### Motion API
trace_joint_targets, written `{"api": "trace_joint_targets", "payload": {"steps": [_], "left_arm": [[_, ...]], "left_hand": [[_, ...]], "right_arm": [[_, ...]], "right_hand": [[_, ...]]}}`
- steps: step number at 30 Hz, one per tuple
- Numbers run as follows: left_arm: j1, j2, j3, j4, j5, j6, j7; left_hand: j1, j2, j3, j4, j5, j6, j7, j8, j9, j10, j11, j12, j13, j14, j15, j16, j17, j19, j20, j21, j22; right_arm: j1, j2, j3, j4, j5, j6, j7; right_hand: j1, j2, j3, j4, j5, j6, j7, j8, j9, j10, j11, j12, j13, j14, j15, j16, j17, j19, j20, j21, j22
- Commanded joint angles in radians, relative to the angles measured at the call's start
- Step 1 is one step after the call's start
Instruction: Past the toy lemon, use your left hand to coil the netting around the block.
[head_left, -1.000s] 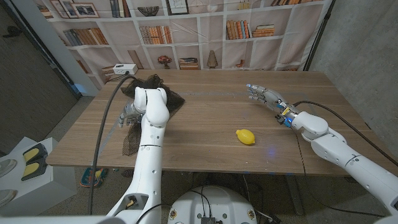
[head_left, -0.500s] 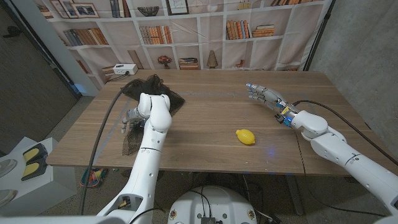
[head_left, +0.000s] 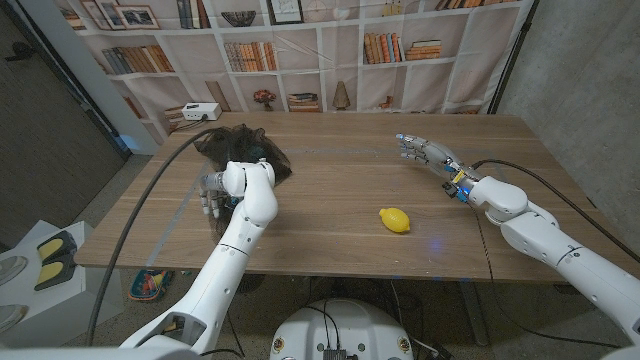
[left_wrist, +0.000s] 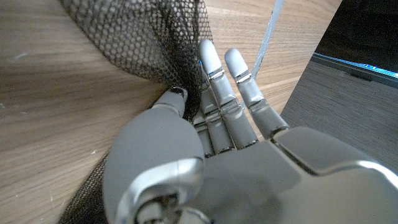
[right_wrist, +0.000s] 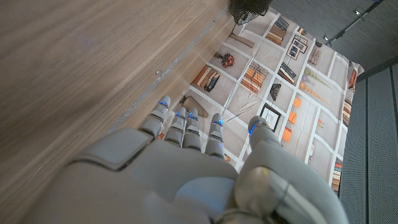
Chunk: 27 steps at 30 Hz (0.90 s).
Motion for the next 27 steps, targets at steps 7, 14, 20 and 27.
{"api": "trace_joint_targets", "payload": {"steps": [7, 14, 20, 27], "left_arm": [[0.006, 0.095, 0.112, -0.055, -0.050, 0.174, 0.196], [-0.007, 0.078, 0.091, -0.139, -0.076, 0.179, 0.293], [-0.012, 0.062, 0.079, -0.215, -0.092, 0.160, 0.356], [-0.017, 0.035, 0.070, -0.278, -0.119, 0.125, 0.379]], "left_hand": [[0.013, 0.000, 0.016, 0.050, 0.027, 0.115, 0.005, -0.020, 0.069, 0.030, -0.076, 0.080, 0.157, -0.048, -0.035, 0.026, 0.134, -0.083, 0.031, 0.076, 0.019], [0.011, -0.005, 0.021, 0.067, 0.051, 0.119, 0.003, -0.008, 0.108, 0.011, -0.079, 0.124, 0.236, -0.062, -0.035, 0.025, 0.188, -0.097, 0.036, 0.102, 0.011], [0.010, -0.010, 0.024, 0.073, 0.062, 0.120, 0.005, -0.001, 0.129, 0.004, -0.077, 0.145, 0.274, -0.068, -0.034, 0.023, 0.212, -0.105, 0.036, 0.114, 0.006], [0.008, -0.016, 0.027, 0.080, 0.077, 0.121, 0.003, 0.009, 0.154, -0.004, -0.080, 0.163, 0.314, -0.072, -0.035, 0.020, 0.237, -0.113, 0.038, 0.126, -0.001]], "right_arm": [[0.026, 0.011, -0.010, 0.021, -0.008, -0.013, 0.003], [0.032, 0.018, -0.012, 0.031, -0.008, -0.009, 0.002], [0.034, 0.023, -0.012, 0.037, -0.005, -0.013, -0.005], [0.048, 0.037, -0.018, 0.060, -0.006, -0.002, 0.003]], "right_hand": [[0.003, 0.005, 0.000, -0.003, 0.002, -0.001, -0.006, -0.002, 0.006, 0.005, -0.001, -0.004, 0.005, 0.007, 0.000, 0.004, 0.002, 0.002, -0.003, -0.001, 0.002], [0.003, 0.006, 0.000, -0.004, 0.002, -0.001, -0.007, -0.002, 0.006, 0.006, -0.002, -0.003, 0.005, 0.005, 0.000, 0.003, 0.002, 0.000, -0.004, -0.002, 0.002], [0.003, 0.006, 0.000, -0.004, 0.002, -0.001, -0.007, -0.002, 0.006, 0.005, -0.001, -0.003, 0.005, 0.005, 0.000, 0.003, 0.002, 0.000, -0.004, -0.002, 0.002], [0.003, 0.006, 0.000, -0.004, 0.002, -0.002, -0.006, -0.002, 0.006, 0.005, -0.002, -0.004, 0.005, 0.004, 0.000, 0.003, 0.001, 0.000, -0.005, -0.002, 0.002]]}}
